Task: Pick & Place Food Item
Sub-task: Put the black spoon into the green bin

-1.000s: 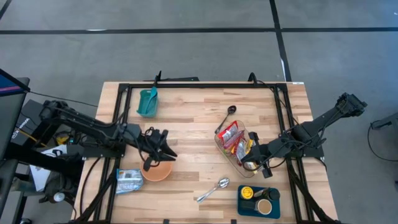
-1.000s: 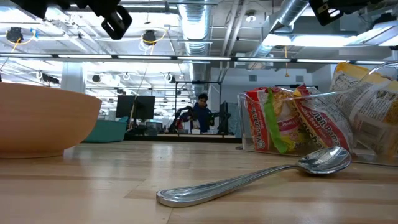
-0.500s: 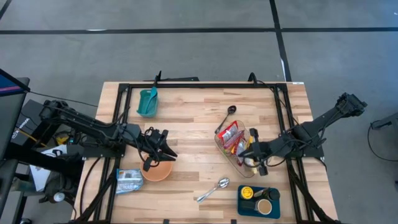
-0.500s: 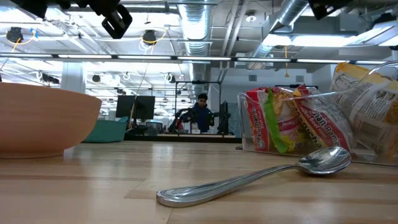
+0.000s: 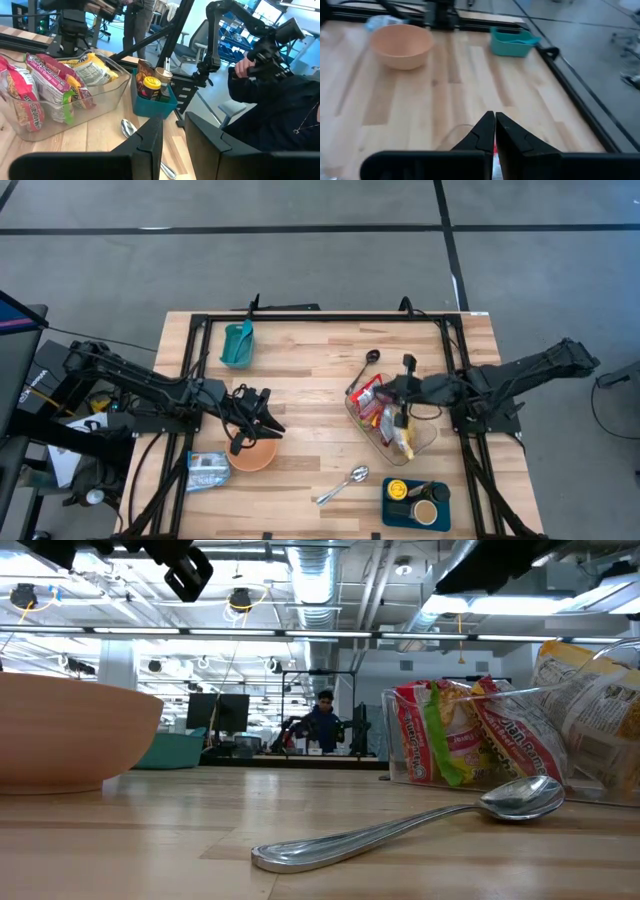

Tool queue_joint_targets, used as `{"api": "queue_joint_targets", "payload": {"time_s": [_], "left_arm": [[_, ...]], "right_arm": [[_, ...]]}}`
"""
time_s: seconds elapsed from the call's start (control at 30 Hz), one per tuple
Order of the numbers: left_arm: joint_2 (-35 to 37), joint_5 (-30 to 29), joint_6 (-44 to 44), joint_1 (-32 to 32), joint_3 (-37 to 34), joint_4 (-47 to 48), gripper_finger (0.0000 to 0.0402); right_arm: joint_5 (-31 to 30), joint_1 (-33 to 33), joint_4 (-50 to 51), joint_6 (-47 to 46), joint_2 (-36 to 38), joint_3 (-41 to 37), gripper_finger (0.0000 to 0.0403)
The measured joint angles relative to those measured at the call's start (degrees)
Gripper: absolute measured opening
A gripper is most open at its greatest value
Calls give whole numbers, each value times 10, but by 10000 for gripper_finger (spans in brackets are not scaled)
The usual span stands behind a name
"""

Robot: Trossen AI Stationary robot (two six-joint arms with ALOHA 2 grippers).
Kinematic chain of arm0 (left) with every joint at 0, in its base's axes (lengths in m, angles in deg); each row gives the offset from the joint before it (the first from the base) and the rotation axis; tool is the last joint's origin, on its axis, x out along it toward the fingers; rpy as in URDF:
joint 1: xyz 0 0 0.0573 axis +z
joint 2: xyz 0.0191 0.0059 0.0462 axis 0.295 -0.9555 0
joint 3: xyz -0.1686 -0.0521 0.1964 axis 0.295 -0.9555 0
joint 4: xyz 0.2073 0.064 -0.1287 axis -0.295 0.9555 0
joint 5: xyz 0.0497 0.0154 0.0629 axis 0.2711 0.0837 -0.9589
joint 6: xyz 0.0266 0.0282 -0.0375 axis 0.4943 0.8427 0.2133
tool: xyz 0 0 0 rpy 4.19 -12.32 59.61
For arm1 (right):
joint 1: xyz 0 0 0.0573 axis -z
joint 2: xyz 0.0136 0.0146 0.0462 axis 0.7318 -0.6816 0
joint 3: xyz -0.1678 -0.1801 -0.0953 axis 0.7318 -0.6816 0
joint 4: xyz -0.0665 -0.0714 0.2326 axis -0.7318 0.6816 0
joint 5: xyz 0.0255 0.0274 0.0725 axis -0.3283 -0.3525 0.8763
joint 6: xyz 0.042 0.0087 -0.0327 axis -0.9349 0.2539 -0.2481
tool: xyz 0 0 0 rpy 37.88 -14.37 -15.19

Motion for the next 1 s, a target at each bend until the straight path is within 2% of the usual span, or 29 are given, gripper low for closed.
{"api": "queue_joint_targets", "payload": {"time_s": [0.23,0.33,0.63,1.0], "left_arm": [[0,-17,2,0,0,0,76],[0,-41,2,0,0,0,76],[0,-209,117,4,0,-72,76],[0,-215,137,49,0,-89,76]], "right_arm": [[1,72,7,-20,2,0,8],[4,90,35,-20,2,0,8],[25,82,115,-20,2,0,8],[29,84,136,-32,2,0,8]]}}
